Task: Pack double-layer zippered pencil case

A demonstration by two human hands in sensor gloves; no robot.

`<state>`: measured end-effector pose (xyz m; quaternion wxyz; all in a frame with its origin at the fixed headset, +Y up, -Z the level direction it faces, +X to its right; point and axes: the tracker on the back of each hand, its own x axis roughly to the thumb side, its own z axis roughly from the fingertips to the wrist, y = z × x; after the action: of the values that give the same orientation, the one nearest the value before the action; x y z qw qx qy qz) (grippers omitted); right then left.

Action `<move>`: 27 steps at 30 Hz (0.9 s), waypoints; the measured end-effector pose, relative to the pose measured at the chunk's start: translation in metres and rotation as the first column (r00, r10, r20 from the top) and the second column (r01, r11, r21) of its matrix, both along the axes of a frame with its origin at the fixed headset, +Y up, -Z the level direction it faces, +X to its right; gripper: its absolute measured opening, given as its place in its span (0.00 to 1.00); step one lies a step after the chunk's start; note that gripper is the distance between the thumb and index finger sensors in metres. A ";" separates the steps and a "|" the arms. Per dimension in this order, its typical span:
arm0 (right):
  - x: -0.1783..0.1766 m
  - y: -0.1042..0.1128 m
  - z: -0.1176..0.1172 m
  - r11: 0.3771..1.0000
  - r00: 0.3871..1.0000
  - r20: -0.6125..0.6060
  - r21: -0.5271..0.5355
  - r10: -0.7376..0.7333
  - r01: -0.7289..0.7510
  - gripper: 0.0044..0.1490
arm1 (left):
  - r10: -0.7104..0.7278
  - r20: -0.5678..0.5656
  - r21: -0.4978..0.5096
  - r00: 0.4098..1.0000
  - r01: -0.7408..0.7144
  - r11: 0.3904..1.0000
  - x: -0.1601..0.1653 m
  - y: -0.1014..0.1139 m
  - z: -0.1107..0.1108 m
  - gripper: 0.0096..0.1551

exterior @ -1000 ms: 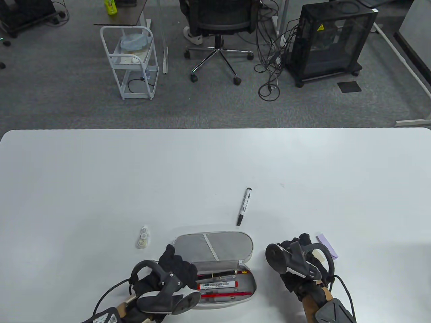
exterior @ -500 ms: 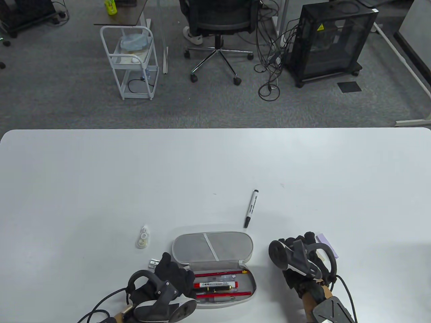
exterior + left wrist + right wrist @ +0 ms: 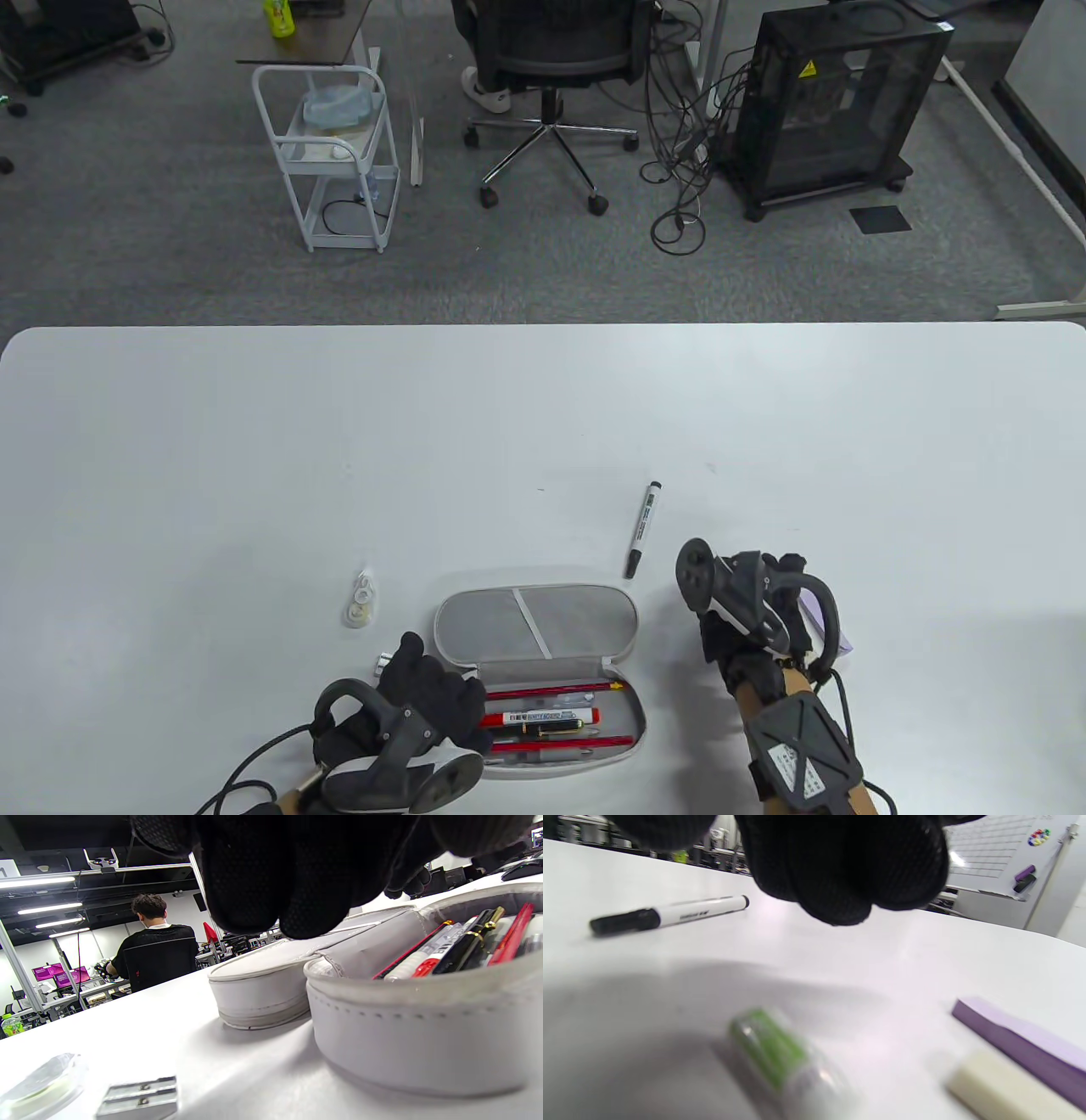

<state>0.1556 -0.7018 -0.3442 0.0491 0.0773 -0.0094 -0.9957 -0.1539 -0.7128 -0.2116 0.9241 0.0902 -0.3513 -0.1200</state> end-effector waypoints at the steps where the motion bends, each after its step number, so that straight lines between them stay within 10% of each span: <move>1: -0.004 0.003 -0.008 1.000 1.000 0.017 -0.025 -0.018 0.018 0.39 | 0.002 0.010 0.009 1.000 -0.002 1.000 -0.001 0.001 0.001 0.31; 11: -0.042 -0.023 -0.062 0.977 0.981 0.193 -0.204 -0.024 0.064 0.57 | 0.063 -0.001 0.042 0.998 -0.063 0.997 -0.012 0.012 0.001 0.31; 15: -0.049 -0.046 -0.077 0.902 0.966 0.237 -0.432 0.104 0.009 0.64 | 0.076 -0.011 0.033 0.997 -0.075 0.997 -0.017 0.014 -0.001 0.32; 27: -0.049 -0.051 -0.093 0.899 0.957 0.278 -0.435 0.085 0.047 0.43 | 0.108 -0.046 -0.016 0.993 -0.109 0.994 -0.023 0.014 -0.007 0.31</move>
<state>0.1064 -0.7531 -0.4376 0.0731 0.2095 -0.2387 -0.9454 -0.1774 -0.6993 -0.2188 0.9377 0.0980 -0.3261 -0.0684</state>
